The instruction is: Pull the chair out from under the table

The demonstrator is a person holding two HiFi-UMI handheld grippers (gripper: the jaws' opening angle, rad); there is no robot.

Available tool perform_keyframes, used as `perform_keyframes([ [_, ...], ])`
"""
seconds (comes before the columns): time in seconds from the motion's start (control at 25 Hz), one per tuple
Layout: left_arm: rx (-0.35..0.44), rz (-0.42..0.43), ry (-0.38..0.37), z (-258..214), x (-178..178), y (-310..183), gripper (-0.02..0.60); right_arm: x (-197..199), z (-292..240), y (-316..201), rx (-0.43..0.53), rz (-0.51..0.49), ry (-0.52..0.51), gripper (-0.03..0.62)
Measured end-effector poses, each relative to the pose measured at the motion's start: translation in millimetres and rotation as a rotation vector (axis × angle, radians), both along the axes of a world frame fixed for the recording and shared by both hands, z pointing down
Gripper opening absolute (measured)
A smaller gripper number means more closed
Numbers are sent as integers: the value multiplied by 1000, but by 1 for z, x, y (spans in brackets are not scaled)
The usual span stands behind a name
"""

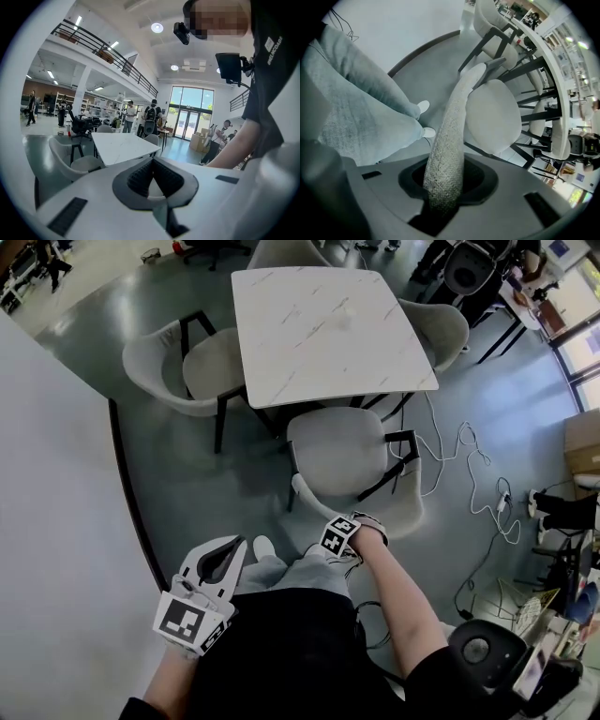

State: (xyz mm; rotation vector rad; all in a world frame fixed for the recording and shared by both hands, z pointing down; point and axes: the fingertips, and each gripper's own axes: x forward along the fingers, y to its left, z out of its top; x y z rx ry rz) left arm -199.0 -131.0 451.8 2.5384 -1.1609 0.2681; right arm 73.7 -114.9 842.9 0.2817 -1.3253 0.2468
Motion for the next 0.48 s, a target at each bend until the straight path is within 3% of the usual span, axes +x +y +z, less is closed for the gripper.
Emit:
perform_keyframes([
  [0.48, 0, -14, 5, 3, 14, 38, -2, 5, 4, 49, -2, 10, -2, 110],
])
